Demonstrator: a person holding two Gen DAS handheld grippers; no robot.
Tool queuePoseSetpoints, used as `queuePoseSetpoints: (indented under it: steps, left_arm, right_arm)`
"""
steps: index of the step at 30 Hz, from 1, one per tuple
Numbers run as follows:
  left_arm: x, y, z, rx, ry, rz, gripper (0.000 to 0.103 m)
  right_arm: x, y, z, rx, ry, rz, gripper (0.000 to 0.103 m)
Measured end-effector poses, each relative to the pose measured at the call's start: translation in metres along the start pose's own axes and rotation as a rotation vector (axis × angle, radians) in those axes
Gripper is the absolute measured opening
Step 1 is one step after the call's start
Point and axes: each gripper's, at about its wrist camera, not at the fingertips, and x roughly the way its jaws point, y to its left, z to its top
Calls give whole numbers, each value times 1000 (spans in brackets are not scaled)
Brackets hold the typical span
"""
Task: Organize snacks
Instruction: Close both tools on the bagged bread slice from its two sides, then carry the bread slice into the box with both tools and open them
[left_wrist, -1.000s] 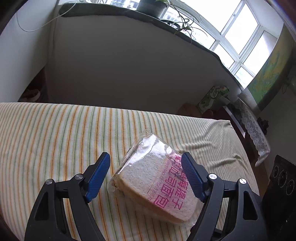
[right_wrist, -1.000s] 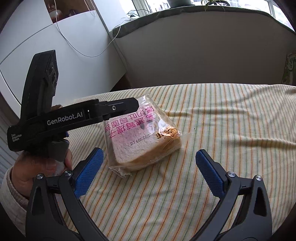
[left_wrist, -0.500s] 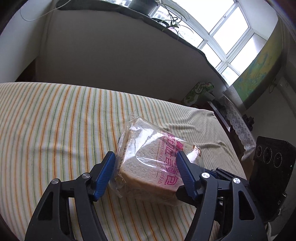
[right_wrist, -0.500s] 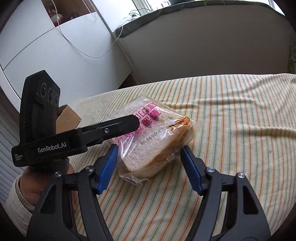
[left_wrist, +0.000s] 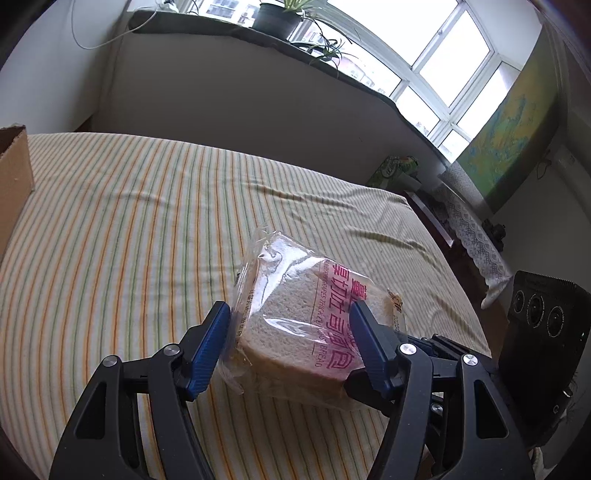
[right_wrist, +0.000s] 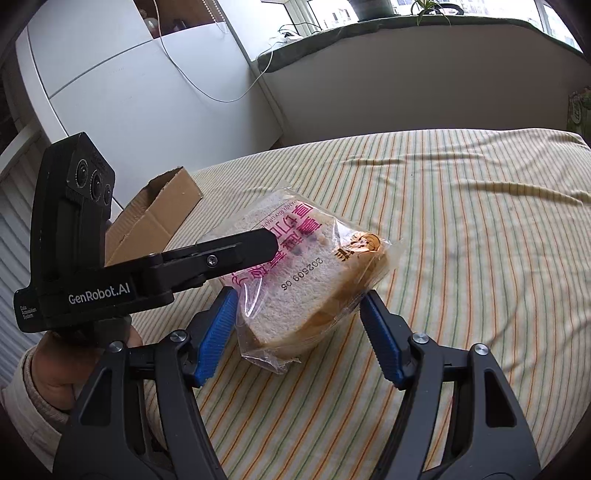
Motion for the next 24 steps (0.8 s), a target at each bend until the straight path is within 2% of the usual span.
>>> queuePoseSetpoints:
  steps: [4,9,13,24]
  left_arm:
    - [-18,-9,1,8,-32,-14,65]
    - [-62,-29,15,67,-122,1,65]
    - [-101,-27,17,87,-192,17,66]
    - [-144,6,2,21,-258,48,66]
  right_arm:
    - [-17,11,-2,-17,-20,-12,71]
    - [-48,40,16,-67,-96,-10,71]
    - [-67,70,29,-123,-145,7,71]
    - [-56,132,30,-219,-130,41,71]
